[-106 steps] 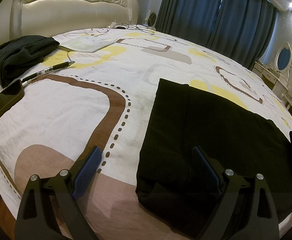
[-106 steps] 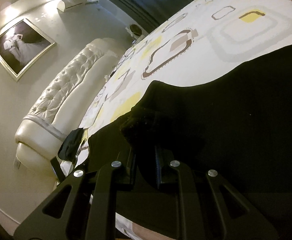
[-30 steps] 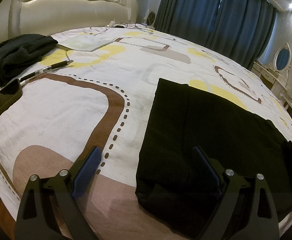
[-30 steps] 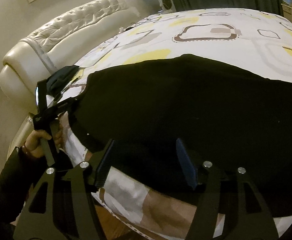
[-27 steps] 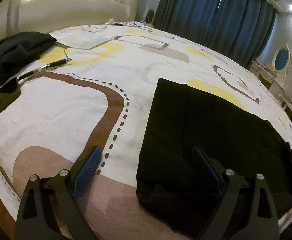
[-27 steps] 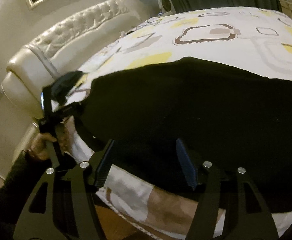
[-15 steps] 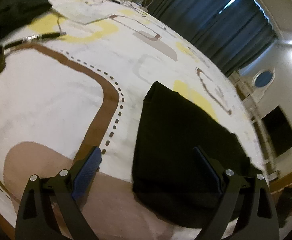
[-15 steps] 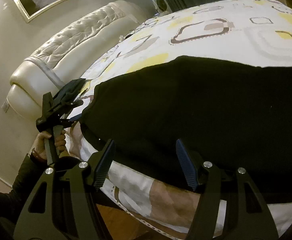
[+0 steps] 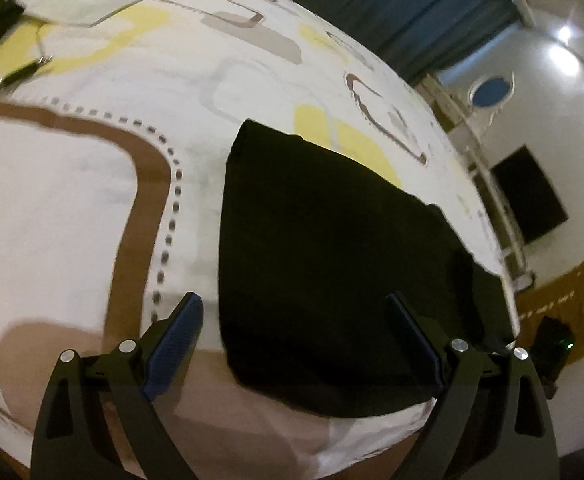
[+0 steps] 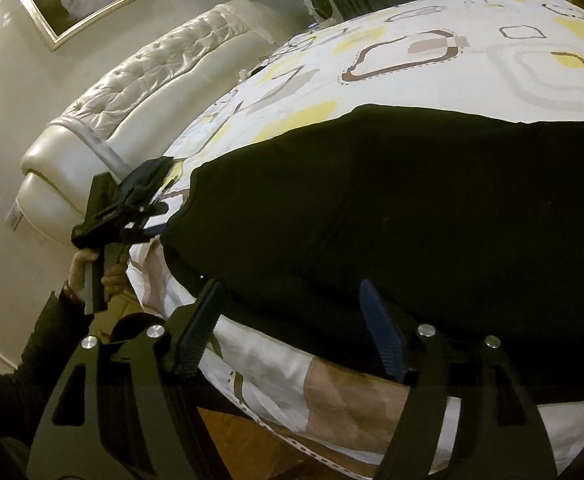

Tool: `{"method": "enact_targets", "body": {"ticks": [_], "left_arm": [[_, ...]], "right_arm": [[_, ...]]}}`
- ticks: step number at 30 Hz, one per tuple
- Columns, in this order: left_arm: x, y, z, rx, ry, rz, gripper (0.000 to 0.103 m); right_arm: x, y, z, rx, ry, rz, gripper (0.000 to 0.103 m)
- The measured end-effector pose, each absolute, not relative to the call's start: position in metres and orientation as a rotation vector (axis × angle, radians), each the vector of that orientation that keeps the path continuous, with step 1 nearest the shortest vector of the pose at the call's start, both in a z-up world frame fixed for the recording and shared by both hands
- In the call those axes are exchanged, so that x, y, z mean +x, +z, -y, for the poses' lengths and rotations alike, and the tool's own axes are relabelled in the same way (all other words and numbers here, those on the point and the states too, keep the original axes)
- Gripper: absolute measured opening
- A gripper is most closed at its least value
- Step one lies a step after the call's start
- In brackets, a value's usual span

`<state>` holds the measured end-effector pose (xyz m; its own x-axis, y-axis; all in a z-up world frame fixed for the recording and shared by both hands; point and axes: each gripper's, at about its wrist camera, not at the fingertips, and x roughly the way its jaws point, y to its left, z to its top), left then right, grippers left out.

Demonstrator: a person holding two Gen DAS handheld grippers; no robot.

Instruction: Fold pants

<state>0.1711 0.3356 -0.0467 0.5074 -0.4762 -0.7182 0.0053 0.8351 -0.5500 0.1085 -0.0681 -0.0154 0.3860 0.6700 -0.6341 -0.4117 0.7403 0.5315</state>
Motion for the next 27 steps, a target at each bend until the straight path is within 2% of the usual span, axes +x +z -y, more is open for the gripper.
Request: {"method": "enact_targets", "body": {"ticks": [19, 27], "left_arm": [[0.201, -0.071, -0.336, -0.749, -0.515, -1.007, 0.091], [0.191, -0.065, -0.322, -0.606, -0.449, -1.012, 0.091]], "right_arm": [[0.11, -0.017, 0.064, 0.324, 0.716, -0.967, 0.071], [0.106, -0.014, 0.056, 0.266, 0.693, -0.966, 0.071]]}}
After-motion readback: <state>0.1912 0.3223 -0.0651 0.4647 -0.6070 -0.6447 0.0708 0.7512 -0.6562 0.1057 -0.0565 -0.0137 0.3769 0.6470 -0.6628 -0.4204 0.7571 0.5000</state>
